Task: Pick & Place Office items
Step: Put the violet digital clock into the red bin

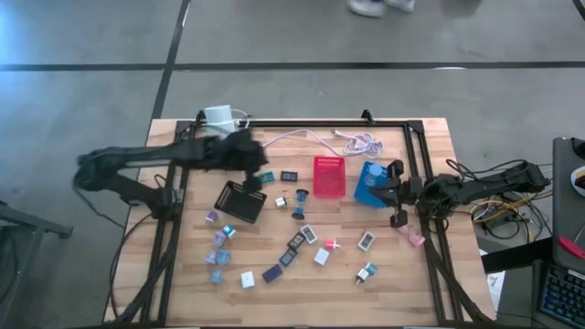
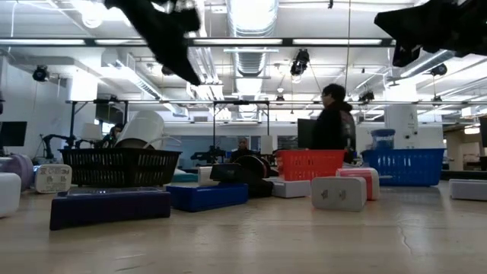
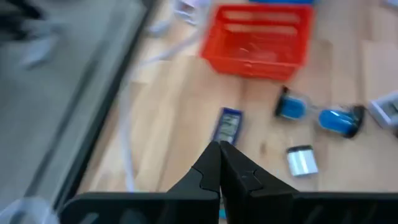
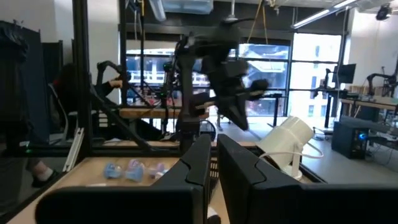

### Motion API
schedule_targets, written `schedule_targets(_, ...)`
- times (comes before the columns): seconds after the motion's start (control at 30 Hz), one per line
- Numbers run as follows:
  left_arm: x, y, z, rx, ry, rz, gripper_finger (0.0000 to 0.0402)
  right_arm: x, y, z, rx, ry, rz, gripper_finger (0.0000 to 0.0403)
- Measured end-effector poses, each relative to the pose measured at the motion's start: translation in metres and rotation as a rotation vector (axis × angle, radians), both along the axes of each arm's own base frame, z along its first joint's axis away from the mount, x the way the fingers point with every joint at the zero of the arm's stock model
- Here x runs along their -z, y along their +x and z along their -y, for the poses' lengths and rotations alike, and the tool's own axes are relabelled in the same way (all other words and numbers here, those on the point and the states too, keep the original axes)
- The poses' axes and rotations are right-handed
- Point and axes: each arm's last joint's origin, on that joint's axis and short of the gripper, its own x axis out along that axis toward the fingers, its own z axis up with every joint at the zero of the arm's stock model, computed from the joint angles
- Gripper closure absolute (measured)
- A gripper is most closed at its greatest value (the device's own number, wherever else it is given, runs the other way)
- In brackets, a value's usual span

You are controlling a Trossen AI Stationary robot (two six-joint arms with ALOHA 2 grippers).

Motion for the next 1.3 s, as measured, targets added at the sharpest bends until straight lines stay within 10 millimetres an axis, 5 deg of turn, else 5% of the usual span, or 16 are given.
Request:
schedule_targets(0.3,0.047,0.076,-0.033,0.139,-0.153,-0.245,0.0378,0.005,0.001,0.000,0.000,-0.012,-0.050,0.0381)
schedule_targets(0.57,0.089,0.109,-0.044,0.214,-0.192,-0.495,0.0276,0.007,0.001,0.000,0.000,0.004,-0.070,0.0381)
schedule_targets(0.93,0.114,0.129,-0.053,0.237,-0.103,-0.508,0.0108,0.009,0.001,0.000,-0.004,0.025,-0.091,0.0381)
schedule_targets(1.3,0.122,0.130,-0.064,0.197,-0.112,-0.494,0.0098,0.010,0.002,0.000,0.000,0.025,-0.094,0.0381)
